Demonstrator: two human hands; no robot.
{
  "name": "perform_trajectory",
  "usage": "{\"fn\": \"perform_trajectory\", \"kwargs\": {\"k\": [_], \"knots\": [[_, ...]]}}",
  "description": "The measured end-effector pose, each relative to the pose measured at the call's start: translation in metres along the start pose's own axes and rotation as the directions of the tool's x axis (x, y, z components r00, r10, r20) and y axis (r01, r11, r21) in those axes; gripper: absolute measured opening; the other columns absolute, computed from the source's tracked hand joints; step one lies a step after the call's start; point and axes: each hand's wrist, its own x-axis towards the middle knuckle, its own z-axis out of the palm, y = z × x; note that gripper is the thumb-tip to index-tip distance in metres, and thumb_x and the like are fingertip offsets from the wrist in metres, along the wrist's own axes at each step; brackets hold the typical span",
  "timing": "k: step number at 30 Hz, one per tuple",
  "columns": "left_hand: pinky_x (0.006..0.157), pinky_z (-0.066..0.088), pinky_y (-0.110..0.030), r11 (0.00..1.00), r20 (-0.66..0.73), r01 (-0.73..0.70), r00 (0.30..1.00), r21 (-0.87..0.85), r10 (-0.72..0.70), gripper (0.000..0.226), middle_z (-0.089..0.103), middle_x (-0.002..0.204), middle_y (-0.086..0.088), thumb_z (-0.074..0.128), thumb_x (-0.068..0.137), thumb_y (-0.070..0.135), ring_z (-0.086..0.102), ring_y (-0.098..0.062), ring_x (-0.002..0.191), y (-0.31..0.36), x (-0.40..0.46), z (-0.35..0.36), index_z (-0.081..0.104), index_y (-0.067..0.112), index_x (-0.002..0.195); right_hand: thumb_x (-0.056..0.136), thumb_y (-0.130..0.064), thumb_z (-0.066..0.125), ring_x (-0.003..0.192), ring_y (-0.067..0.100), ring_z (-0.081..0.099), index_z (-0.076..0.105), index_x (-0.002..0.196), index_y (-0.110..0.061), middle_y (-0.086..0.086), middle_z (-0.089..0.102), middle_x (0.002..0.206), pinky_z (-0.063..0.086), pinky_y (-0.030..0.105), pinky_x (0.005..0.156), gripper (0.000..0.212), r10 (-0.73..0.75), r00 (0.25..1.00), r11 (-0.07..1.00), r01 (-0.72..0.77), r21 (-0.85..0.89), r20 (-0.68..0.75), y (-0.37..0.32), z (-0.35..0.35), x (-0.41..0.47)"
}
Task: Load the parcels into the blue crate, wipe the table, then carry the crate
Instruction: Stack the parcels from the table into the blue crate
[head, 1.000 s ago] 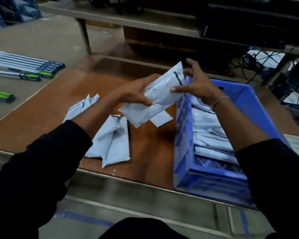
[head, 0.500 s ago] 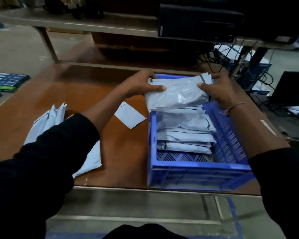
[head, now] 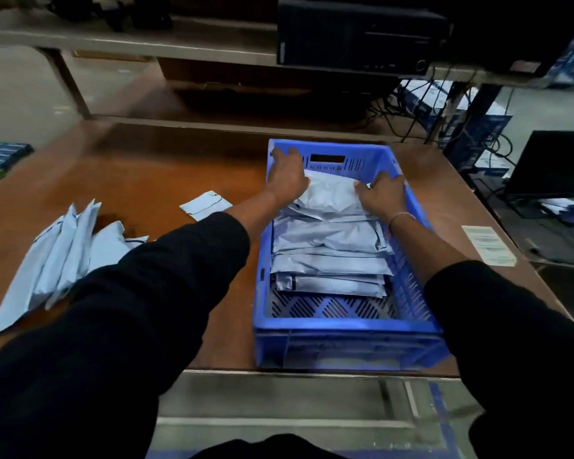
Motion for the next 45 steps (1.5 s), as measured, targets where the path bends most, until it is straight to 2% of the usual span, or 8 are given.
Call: {"fn": "perform_trajectory", "kwargs": {"k": [4,8,17,23,28,33,38,45], "knots": [[0.106,0.039,-0.043,0.984,-0.040,-0.063,0.997,0.168,0.071,0.059,0.023,0.156,-0.033,0.057,0.104,0.026,0.040,-0.043,0.139,0.003,-0.002,0.008,0.029,-0.001,0.149,0.085,-0.064,0.062,0.138,0.035,0.031,0.046,0.133,0.002,0.025,0.034,0.143,0.028,0.036,0.115,0.083,-0.010,0.983,0.997,0.025,-0.079,0.183,0.012,0.002,0.001],[0.113,0.030,-0.048,0.943,-0.030,-0.139,0.987,0.302,0.155,0.061,0.036,0.149,-0.030,0.055,0.103,0.040,0.034,-0.045,0.139,-0.003,-0.001,0.010,0.037,0.002,0.147,0.080,-0.067,0.064,0.131,0.040,0.039,0.041,0.136,0.001,0.026,0.021,0.149,0.038,0.041,0.109,0.091,-0.053,0.983,0.988,0.078,-0.135,0.177,0.022,0.008,0.004],[0.081,0.044,-0.043,0.841,0.235,-0.369,0.926,0.396,0.296,0.051,0.054,0.123,-0.015,0.072,0.090,0.045,0.056,-0.038,0.113,-0.012,0.000,0.018,0.055,0.015,0.127,0.088,-0.062,0.056,0.118,0.042,0.040,0.050,0.124,-0.013,0.019,0.040,0.132,0.040,0.049,0.095,0.061,-0.313,0.948,0.881,0.312,-0.355,0.056,0.017,0.018,-0.009],[0.081,0.044,-0.041,0.843,0.235,-0.393,0.916,0.367,0.324,0.046,0.056,0.124,-0.014,0.070,0.093,0.041,0.059,-0.036,0.111,-0.010,-0.002,0.014,0.057,0.016,0.129,0.089,-0.059,0.057,0.121,0.040,0.039,0.055,0.122,-0.019,0.015,0.041,0.133,0.040,0.051,0.099,0.051,-0.277,0.954,0.878,0.301,-0.372,0.116,0.010,0.019,-0.017],[0.094,0.051,-0.040,0.907,-0.006,-0.414,0.909,0.077,0.416,0.034,0.065,0.122,-0.010,0.069,0.094,0.034,0.061,-0.029,0.113,-0.035,-0.013,-0.013,0.066,0.013,0.121,0.091,-0.052,0.059,0.119,0.039,0.047,0.059,0.119,-0.020,0.014,0.051,0.128,0.043,0.049,0.096,0.044,-0.275,0.961,0.923,0.275,-0.271,0.036,-0.022,0.016,-0.015],[0.086,0.055,-0.035,0.915,-0.267,-0.309,0.934,-0.259,0.240,0.015,0.074,0.101,-0.005,0.066,0.088,0.016,0.069,-0.020,0.095,-0.087,-0.030,-0.052,0.074,0.012,0.099,0.088,-0.029,0.065,0.095,0.028,0.065,0.068,0.105,-0.015,0.010,0.069,0.099,0.051,0.037,0.083,0.022,-0.318,0.948,0.948,0.317,-0.029,-0.025,-0.082,0.026,-0.015],[0.077,0.054,-0.034,0.866,-0.161,-0.120,0.986,-0.486,0.047,0.011,0.072,0.095,-0.007,0.069,0.093,0.016,0.066,-0.016,0.087,-0.165,-0.050,-0.073,0.072,0.006,0.099,0.086,-0.003,0.057,0.061,0.022,0.067,0.067,0.087,-0.013,0.014,0.072,0.080,0.045,0.021,0.046,0.014,-0.302,0.937,0.914,0.232,0.333,0.174,-0.158,0.060,-0.041],[0.071,0.058,-0.031,0.767,-0.031,0.187,0.965,-0.614,-0.259,0.008,0.068,0.096,-0.018,0.063,0.098,0.009,0.066,-0.026,0.089,-0.274,-0.082,-0.099,0.066,0.002,0.101,0.092,-0.001,0.057,0.055,0.014,0.062,0.061,0.091,-0.003,0.015,0.064,0.078,0.045,0.021,0.048,0.005,-0.249,0.727,0.968,0.159,0.195,0.640,-0.250,0.139,-0.093]]}}
